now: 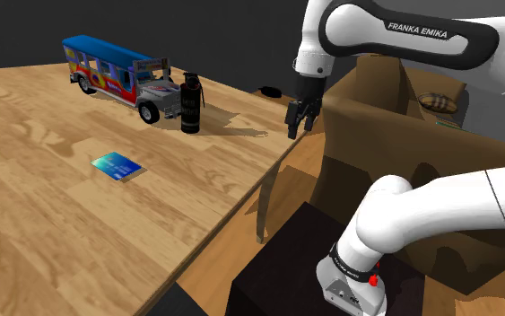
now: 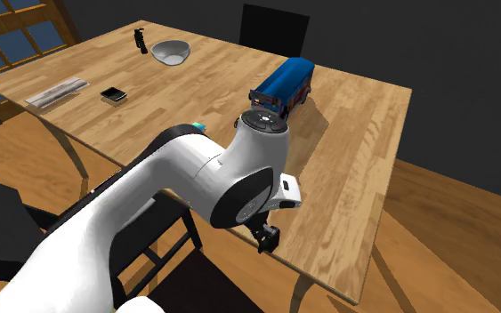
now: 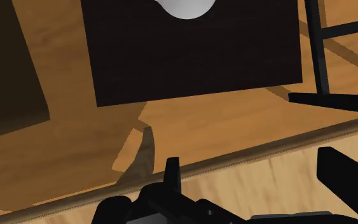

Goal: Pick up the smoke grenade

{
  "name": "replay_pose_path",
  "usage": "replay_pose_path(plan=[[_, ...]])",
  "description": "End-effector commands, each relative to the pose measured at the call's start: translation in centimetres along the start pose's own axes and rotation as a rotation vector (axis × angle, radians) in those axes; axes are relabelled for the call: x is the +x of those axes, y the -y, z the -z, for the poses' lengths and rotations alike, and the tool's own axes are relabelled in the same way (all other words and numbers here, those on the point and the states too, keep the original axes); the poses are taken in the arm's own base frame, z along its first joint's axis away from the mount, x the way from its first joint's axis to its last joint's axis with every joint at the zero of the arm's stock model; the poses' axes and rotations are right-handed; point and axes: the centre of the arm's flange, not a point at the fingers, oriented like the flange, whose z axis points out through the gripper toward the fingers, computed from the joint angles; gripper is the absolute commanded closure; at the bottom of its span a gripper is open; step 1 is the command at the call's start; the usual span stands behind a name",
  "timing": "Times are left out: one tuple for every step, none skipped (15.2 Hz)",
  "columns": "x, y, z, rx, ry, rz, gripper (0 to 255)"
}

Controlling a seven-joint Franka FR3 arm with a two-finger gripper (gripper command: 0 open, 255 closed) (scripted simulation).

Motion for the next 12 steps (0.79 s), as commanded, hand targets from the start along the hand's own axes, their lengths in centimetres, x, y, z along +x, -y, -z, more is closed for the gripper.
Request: replay_pose_path(plan=[[0.0,0.0,0.0,0.0,0.0,0.0,0],[0.8,0.9,0.6,-0.001,-0.004,0.0,0],[1.5,1.7,1.1,-0.002,-0.009,-0.001,0],[2.3,2.6,1.7,-0.003,-0.013,-0.001,0],[3.0,3.5,2.3,-0.004,-0.018,-0.002,0],[3.8,4.4,2.8,-0.005,-0.022,-0.002,0],[4.5,5.2,3.4,-0.005,-0.027,-0.003,0],[5.3,6.1,4.0,-0.006,-0.031,-0.003,0],[6.0,7.0,4.6,-0.007,-0.036,-0.004,0],[6.8,7.8,5.2,-0.008,-0.04,-0.004,0],[7.5,8.7,5.8,-0.009,-0.045,-0.005,0],[8.2,9.6,6.3,-0.01,-0.049,-0.005,0]])
